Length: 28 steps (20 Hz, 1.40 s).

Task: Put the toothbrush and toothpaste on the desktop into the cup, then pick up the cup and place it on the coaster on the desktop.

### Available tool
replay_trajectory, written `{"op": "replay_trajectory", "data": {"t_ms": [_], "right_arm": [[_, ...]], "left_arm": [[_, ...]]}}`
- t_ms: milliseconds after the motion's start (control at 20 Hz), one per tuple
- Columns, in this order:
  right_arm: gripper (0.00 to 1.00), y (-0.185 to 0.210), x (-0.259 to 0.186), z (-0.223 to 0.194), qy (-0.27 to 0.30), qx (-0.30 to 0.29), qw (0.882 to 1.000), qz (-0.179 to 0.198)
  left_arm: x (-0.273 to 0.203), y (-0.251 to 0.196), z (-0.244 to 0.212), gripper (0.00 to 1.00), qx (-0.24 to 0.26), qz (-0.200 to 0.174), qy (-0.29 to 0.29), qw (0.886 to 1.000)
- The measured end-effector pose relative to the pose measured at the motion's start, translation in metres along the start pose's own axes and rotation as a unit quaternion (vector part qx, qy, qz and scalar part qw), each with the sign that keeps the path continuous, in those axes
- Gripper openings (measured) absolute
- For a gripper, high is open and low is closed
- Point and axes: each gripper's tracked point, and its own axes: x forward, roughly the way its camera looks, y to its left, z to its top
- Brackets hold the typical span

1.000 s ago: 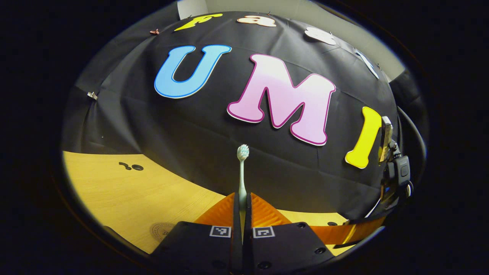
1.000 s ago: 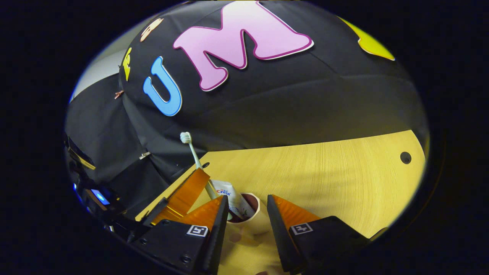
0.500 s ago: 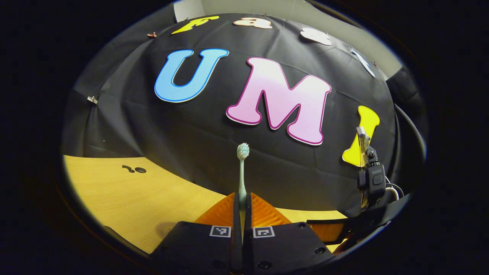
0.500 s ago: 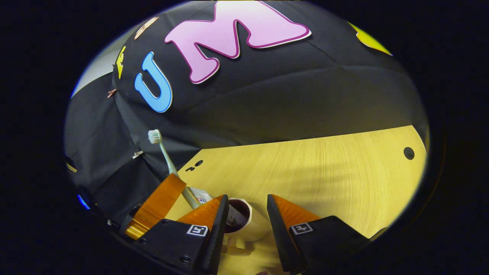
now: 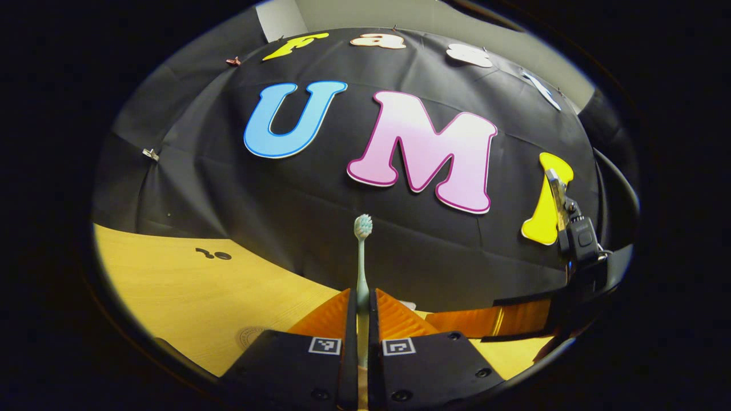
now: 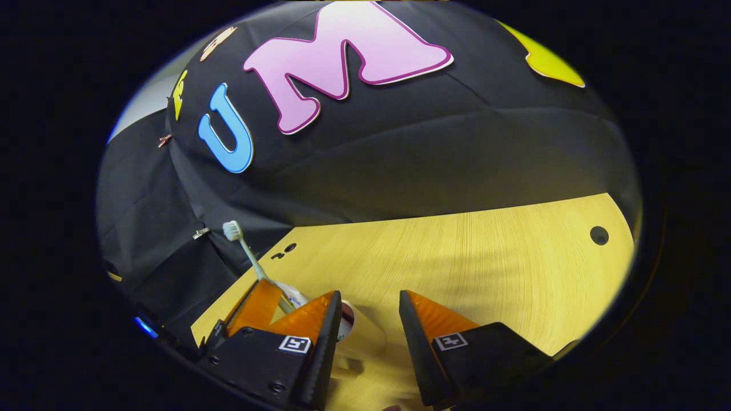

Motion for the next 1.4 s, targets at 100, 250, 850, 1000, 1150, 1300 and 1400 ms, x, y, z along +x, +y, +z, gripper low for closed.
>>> {"op": "replay_trajectory", "data": {"t_ms": [100,250,850,1000,1150,1300,1400], "right_arm": [[0.63,-0.002,-0.002,-0.001,0.001,-0.003,1.0,0.0],[0.63,-0.007,-0.006,-0.005,0.004,-0.003,1.0,-0.005],[0.63,0.033,-0.049,-0.043,0.076,-0.051,0.995,-0.039],[0.63,0.045,-0.05,-0.066,0.121,-0.071,0.988,-0.061],[0.63,0.048,-0.039,-0.094,0.177,-0.062,0.979,-0.085],[0.63,0.044,-0.025,-0.105,0.216,-0.041,0.969,-0.113],[0.63,0.04,-0.014,-0.105,0.226,-0.043,0.964,-0.133]], "left_arm": [[-0.004,-0.002,-0.007,0.13,0.0,-0.005,0.009,1.0],[-0.003,0.002,-0.013,0.38,0.006,-0.001,0.015,1.0],[-0.079,0.047,0.012,0.7,0.032,-0.001,0.104,0.994],[-0.114,0.078,0.02,0.73,0.047,0.006,0.134,0.99],[-0.145,0.107,0.026,0.73,0.051,0.011,0.164,0.985],[-0.17,0.132,0.027,0.73,0.058,0.014,0.179,0.982],[-0.182,0.145,0.027,0.73,0.062,0.013,0.188,0.98]]}}
